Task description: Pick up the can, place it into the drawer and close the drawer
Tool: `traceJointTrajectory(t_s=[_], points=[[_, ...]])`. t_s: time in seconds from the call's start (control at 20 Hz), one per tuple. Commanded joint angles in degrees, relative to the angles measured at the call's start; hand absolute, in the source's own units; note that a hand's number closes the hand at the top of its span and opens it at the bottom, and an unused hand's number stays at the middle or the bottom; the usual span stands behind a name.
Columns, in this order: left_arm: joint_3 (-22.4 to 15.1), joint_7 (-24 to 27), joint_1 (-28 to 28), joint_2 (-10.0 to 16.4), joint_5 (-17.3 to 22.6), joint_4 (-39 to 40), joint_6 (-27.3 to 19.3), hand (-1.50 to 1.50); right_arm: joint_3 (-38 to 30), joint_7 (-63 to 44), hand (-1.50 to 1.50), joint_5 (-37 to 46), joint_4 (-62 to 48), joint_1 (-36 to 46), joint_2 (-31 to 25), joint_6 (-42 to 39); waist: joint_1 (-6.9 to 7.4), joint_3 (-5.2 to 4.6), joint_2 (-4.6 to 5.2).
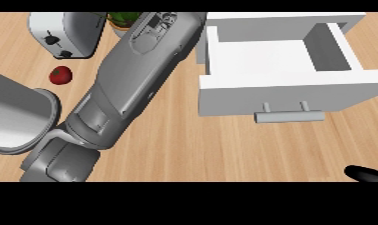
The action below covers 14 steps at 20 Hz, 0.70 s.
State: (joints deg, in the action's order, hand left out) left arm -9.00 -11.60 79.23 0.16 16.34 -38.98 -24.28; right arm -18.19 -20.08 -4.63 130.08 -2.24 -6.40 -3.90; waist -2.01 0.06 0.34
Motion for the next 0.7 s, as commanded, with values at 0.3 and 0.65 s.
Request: traceJointTrajectory(t_s=[0.3, 0.65], points=[[-3.4, 1.9, 10.1, -0.2, 5.3, 13.0, -2.4, 1.5, -1.2, -1.5, -1.5, -2.4, -0.9, 2.8, -2.2, -0.7, -1.7, 0.06, 0.35], [-7.3, 4.7, 11.7, -0.2, 8.2, 17.5, -6.0, 1.5, 2.2, -2.4, -1.5, 1.1, -0.2, 3.6, -1.3, 0.3, -2.92, 0.09, 0.6]])
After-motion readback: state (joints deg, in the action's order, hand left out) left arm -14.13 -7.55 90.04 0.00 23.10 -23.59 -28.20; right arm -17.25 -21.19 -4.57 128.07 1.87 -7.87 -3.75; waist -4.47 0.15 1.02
